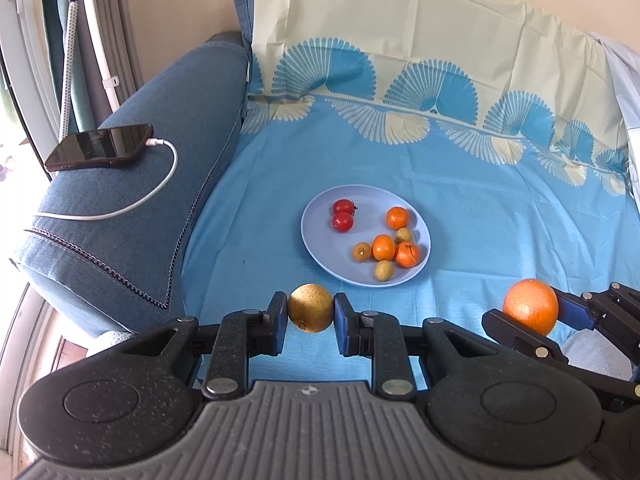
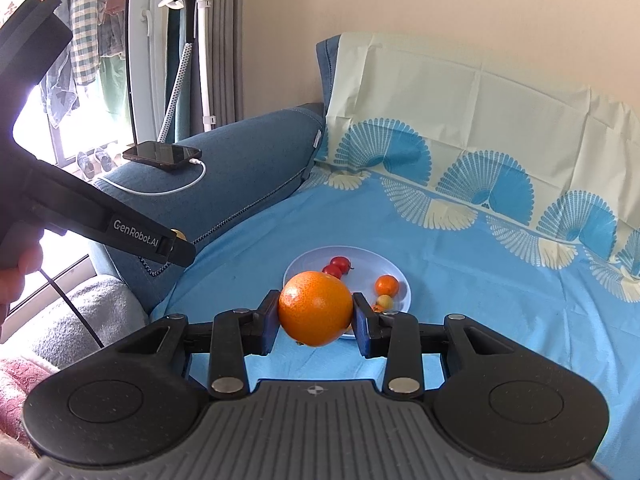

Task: Organize fruits
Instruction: 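Carry the tan fruit and large orange over the plate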

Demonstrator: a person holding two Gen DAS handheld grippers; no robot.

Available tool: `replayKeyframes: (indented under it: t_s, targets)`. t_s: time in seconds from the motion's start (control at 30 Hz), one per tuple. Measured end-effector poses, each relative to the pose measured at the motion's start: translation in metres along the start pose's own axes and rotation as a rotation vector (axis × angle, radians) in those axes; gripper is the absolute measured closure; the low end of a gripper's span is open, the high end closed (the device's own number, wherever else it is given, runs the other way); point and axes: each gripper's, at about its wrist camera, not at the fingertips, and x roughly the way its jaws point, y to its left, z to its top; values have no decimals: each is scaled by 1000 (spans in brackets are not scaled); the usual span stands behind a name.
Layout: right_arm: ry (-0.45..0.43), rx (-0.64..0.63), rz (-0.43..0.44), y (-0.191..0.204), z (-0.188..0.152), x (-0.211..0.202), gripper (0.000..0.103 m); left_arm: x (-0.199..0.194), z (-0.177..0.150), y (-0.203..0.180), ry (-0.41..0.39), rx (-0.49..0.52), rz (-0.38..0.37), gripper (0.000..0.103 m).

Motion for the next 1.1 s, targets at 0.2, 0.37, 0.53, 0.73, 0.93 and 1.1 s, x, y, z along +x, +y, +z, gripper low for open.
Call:
replayKeyframes:
  t_s: [0.2,0.37,0.53,0.73,0.93,1.1]
  targets:
    - [41,30,-3,-7,-1,14,64,15,8,-1,25,-2,4,76]
    - [73,54,-10,-16,-2,28,64,32,20,-3,42,-4,14,76]
    - [93,77,-15,-26,0,43,64,50,35,-6,55,7,23,76]
    - [105,98,-24,-41,7,67,64,76,54,-7,77,17,28,76]
    - [121,111,-34,-57,13,103,64,108,74,-11,102,31,16,76]
    - [150,110,-45,-68,15,142,64,148,86,-21,120,64,8,76]
